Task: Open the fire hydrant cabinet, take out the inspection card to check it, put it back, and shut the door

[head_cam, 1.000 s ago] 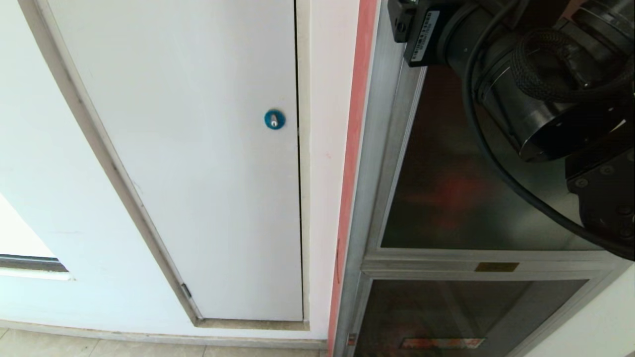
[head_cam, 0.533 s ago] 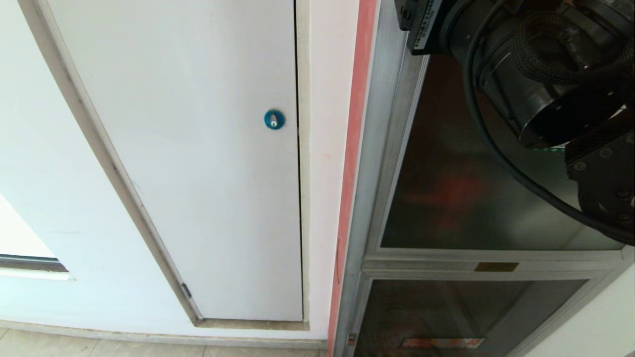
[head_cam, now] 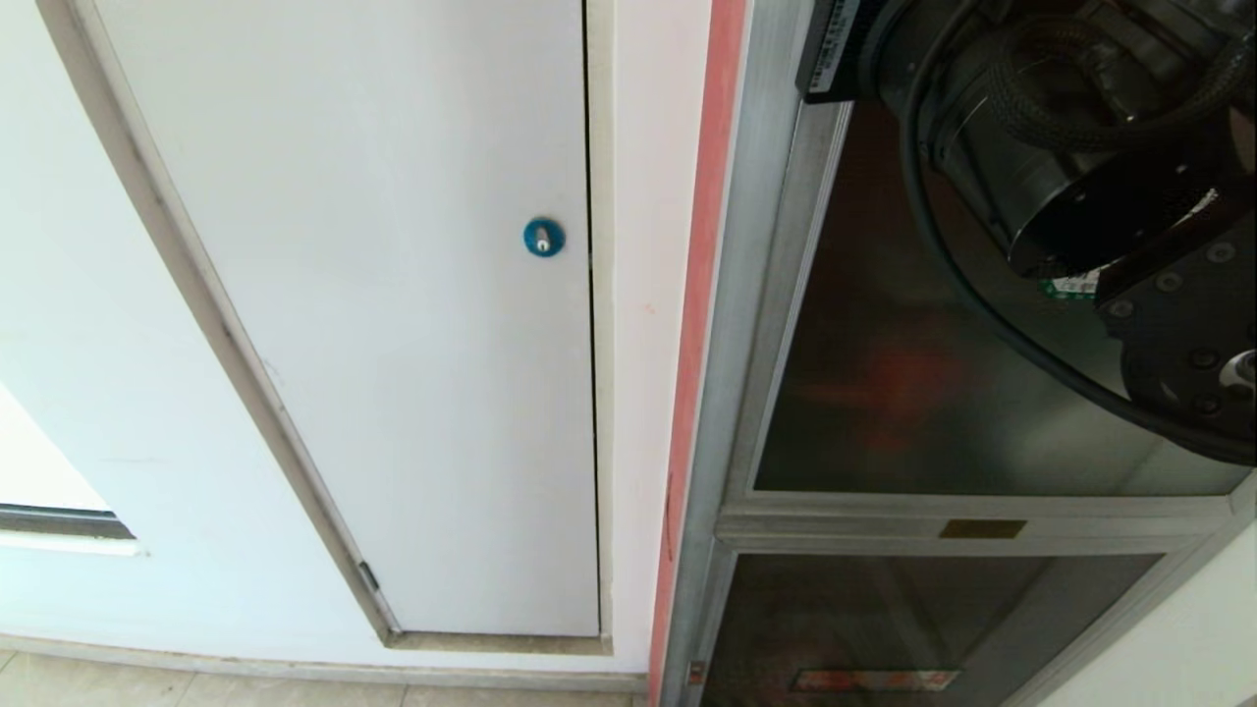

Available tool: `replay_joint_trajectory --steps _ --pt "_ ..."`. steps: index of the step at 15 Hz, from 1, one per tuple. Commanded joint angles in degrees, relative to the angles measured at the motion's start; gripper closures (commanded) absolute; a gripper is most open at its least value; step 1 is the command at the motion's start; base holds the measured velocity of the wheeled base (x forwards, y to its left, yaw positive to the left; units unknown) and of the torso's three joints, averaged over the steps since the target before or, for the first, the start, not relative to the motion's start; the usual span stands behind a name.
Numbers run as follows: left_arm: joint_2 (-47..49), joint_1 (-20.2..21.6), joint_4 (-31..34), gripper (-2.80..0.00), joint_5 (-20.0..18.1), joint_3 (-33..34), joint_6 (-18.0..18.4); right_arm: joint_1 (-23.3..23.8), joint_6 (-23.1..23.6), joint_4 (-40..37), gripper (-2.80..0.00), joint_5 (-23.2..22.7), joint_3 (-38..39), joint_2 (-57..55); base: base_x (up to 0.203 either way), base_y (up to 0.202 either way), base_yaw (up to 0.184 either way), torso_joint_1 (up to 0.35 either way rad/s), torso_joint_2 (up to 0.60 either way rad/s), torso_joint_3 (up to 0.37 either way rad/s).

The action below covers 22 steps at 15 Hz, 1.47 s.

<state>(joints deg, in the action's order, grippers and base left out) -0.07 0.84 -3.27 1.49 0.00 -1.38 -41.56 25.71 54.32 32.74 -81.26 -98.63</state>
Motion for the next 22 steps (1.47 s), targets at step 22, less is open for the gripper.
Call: replay_joint_trajectory --steps 22 --pt "0.07 0.04 0.02 0.00 0.01 1.14 -0.03 -2.47 0.16 0.35 0.00 1.01 4.26 5.91 0.000 0.000 0.000 0.000 0.00 0.000"
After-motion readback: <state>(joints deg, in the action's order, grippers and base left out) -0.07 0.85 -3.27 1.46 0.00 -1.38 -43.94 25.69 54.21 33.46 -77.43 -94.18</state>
